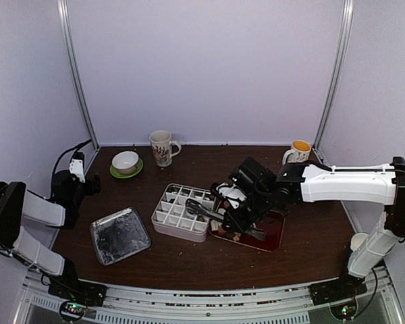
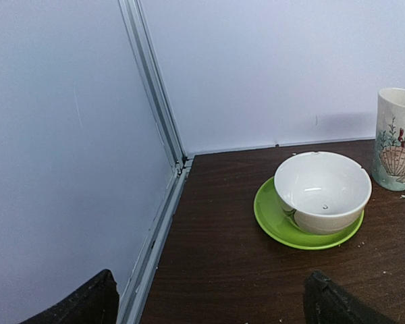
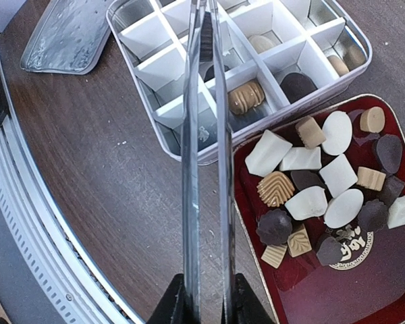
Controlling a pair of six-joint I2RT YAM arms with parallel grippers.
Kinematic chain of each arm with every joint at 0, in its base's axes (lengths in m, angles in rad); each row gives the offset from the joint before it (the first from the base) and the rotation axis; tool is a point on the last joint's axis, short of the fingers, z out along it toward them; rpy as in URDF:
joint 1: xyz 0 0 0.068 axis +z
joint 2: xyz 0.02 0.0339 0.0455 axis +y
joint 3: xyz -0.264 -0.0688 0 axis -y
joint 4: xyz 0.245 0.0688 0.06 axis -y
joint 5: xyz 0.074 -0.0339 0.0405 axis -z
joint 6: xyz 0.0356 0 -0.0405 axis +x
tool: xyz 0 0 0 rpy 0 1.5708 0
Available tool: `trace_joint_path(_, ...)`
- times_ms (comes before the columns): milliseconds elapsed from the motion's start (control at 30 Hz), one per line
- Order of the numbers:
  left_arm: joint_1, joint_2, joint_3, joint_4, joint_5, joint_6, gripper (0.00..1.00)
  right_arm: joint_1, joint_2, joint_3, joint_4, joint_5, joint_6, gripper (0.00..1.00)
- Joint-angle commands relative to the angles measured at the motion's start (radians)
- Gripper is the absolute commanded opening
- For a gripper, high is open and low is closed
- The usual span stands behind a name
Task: Pack the chocolate
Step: Place the fake chocolate in the empty pocket of the box.
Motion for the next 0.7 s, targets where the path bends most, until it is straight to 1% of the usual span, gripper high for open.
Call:
trace_joint_path(0,0.003,0.008,-0.002,0.061,-0.007,-0.008,0.98,0.008,0.025,0.041,0.012,0.035,-0.020,0.20)
trace_joint_path(400,0.003,0.008,-0.002,0.061,-0.007,-0.008,0.98,0.025,0.068,0.087,0.005,0.042,-0.029,0.20)
trace_joint_path(667,0.005,0.008,-0.002,0.061,-0.007,-0.008,0.98,0.045,0.134,0.121,0.084,0.084,0.001,0.20)
